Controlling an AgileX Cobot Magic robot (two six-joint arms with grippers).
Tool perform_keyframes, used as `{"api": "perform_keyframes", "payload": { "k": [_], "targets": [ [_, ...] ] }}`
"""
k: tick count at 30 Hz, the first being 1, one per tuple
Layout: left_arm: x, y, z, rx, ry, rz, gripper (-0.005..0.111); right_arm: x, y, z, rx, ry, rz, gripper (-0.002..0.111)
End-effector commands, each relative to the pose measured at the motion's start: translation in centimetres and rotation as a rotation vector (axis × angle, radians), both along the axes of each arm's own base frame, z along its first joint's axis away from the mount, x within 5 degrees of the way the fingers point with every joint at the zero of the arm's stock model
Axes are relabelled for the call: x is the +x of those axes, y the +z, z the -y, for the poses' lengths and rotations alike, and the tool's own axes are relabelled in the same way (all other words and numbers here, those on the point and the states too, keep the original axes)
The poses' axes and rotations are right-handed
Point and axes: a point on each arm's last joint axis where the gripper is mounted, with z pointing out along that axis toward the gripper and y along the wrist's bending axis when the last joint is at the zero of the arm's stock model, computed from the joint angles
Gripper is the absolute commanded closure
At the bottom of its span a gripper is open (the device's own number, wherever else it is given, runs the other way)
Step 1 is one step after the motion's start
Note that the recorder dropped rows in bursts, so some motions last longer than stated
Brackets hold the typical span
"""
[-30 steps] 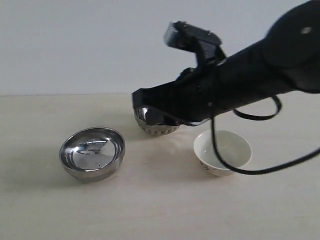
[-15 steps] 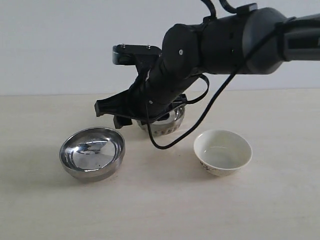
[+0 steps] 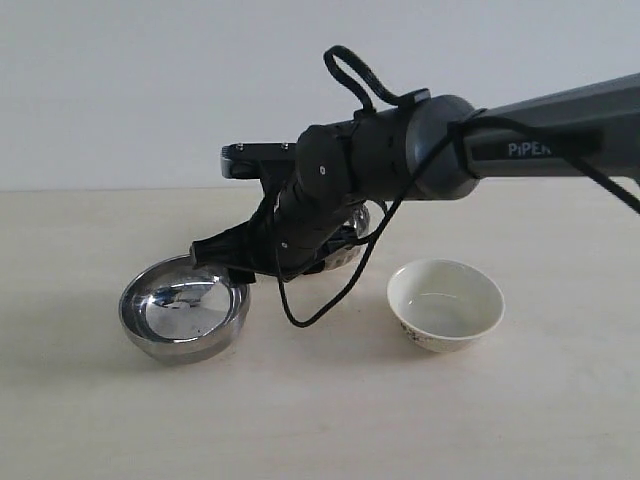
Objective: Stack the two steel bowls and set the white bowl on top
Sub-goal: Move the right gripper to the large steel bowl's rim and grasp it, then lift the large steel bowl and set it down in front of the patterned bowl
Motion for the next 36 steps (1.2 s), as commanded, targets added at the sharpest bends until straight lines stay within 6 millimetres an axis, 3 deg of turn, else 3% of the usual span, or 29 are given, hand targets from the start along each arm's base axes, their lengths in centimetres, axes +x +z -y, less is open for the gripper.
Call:
{"api": "perform_keyframes", "payload": {
  "k": [1,10,19,21,28,32,36],
  "targets": [
    [0.0,-0.1,0.0,0.001,0.003,0.002,0.103,0.6,-0.7,-0.5,0.031,-0.017,0.028,0.056],
    [0.0,-0.1,0.0,0.001,0.003,0.002,0.103,0.9,-3.4,-1.2,0.032,-0.028,0.021,0.056],
    [0.0,-0.1,0.0,0.001,0.003,0.002,0.103,0.4,-4.7,-2.6,0.059,-0.022,0.038,0.056],
    [0.0,-0.1,0.0,0.001,0.003,0.002,0.103,0.4,-4.8,-2.6,0.072,-0.039,0.023,0.061],
    [0.0,-0.1,0.0,0.001,0.003,0.002,0.103,0.3,-4.9,-2.6,0.064,-0.039,0.010,0.108],
    [0.0,-0.1,0.0,0.001,0.003,0.002,0.103,0.1,-4.7,-2.4,0.049,-0.034,-0.008,0.108],
    [0.0,-0.1,0.0,0.001,0.003,0.002,0.103,-0.2,-2.8,-2.2,0.058,-0.029,-0.003,0.108]
  ]
}}
